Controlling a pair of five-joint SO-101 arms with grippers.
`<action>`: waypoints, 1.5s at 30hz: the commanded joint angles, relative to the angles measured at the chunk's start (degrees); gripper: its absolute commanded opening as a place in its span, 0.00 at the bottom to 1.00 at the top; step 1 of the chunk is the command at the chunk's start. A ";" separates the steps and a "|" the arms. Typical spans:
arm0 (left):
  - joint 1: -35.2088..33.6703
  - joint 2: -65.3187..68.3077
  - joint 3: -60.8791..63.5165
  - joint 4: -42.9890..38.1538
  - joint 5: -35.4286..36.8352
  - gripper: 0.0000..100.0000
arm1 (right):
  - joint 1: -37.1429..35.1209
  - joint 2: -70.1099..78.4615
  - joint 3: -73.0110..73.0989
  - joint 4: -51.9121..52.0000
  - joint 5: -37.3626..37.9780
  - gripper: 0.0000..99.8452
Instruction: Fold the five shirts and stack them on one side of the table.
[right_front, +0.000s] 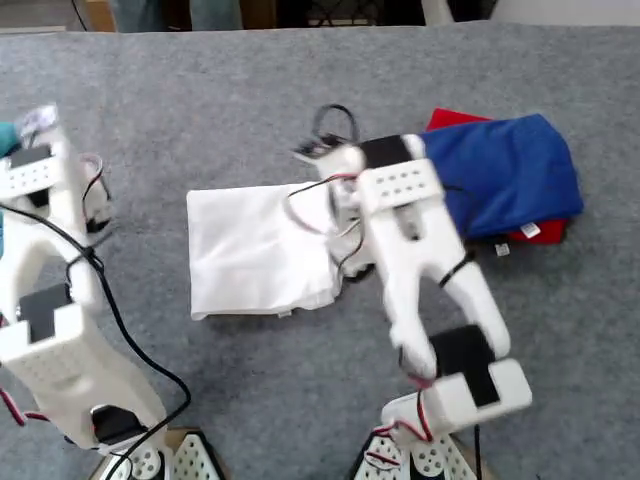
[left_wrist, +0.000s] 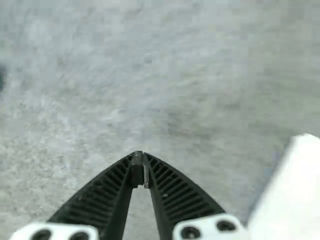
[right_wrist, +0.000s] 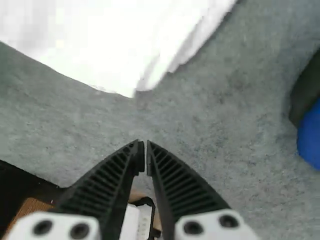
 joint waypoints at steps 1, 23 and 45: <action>6.99 -5.98 -3.74 1.05 -3.16 0.03 | -8.62 -4.35 -2.68 -1.05 -6.07 0.02; 20.53 17.05 -9.89 -10.37 2.37 0.03 | 4.75 5.14 13.05 -11.08 -6.51 0.02; 22.73 21.36 -12.00 -13.45 2.46 0.03 | 10.11 1.19 32.13 -46.24 -7.12 0.02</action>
